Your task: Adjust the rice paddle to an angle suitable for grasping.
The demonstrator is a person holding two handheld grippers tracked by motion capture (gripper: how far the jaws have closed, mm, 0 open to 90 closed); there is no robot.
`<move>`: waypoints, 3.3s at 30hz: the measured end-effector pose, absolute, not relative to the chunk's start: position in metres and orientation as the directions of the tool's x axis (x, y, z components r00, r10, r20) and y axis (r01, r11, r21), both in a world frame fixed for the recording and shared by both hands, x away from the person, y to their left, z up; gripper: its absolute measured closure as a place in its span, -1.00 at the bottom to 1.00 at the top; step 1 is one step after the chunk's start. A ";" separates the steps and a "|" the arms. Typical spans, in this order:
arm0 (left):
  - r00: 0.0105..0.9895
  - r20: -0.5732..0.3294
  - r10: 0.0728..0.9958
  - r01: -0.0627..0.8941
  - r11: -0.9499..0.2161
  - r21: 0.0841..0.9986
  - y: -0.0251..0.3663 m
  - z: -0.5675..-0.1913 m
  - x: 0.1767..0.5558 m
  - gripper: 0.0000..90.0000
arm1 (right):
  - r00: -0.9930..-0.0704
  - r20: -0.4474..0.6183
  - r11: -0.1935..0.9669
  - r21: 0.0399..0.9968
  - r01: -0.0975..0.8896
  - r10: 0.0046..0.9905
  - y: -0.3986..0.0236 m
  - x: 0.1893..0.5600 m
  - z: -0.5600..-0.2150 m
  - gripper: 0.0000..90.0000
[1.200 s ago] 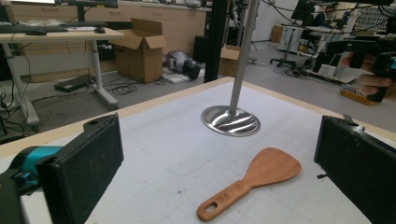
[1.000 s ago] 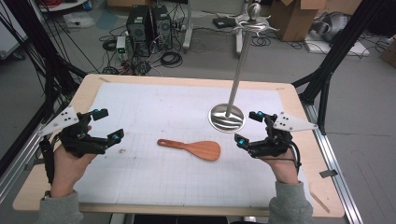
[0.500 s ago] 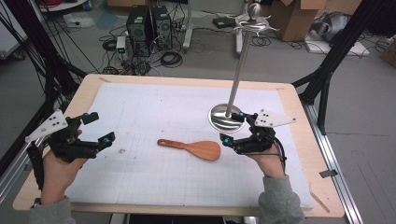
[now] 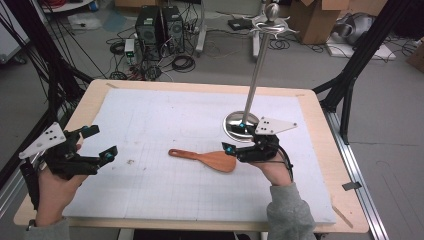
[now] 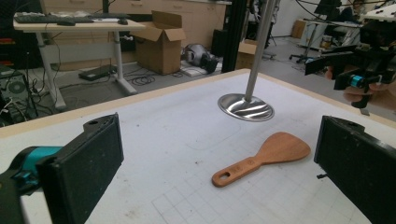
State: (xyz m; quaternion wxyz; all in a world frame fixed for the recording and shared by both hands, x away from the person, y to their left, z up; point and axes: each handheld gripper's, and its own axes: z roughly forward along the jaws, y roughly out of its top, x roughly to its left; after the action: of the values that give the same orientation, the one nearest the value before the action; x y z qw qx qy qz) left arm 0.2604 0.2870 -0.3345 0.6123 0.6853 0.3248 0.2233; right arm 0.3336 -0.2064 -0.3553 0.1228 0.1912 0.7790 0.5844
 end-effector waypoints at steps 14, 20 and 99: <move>0.706 -0.111 0.699 0.202 -0.049 0.978 0.282 -0.342 0.255 -0.96 | -0.906 0.056 0.308 0.930 0.200 0.419 -0.178 0.347 -0.371 0.03; 0.700 -0.112 0.705 0.194 -0.038 0.980 0.287 -0.339 0.249 -0.96 | -0.909 0.043 0.350 0.915 0.203 0.414 -0.165 0.350 -0.378 0.26; 0.658 -0.107 0.745 0.239 -0.071 0.968 0.299 -0.352 0.236 -0.96 | -0.886 0.103 0.594 0.706 0.386 0.453 -0.119 0.383 -0.442 1.00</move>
State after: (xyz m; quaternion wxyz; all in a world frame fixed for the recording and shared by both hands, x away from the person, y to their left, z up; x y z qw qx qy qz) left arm 0.2363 0.2991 -0.3522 0.5835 0.6991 0.3519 0.2168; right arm 0.3834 -0.1192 -0.4418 0.0438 0.2352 0.8917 0.3842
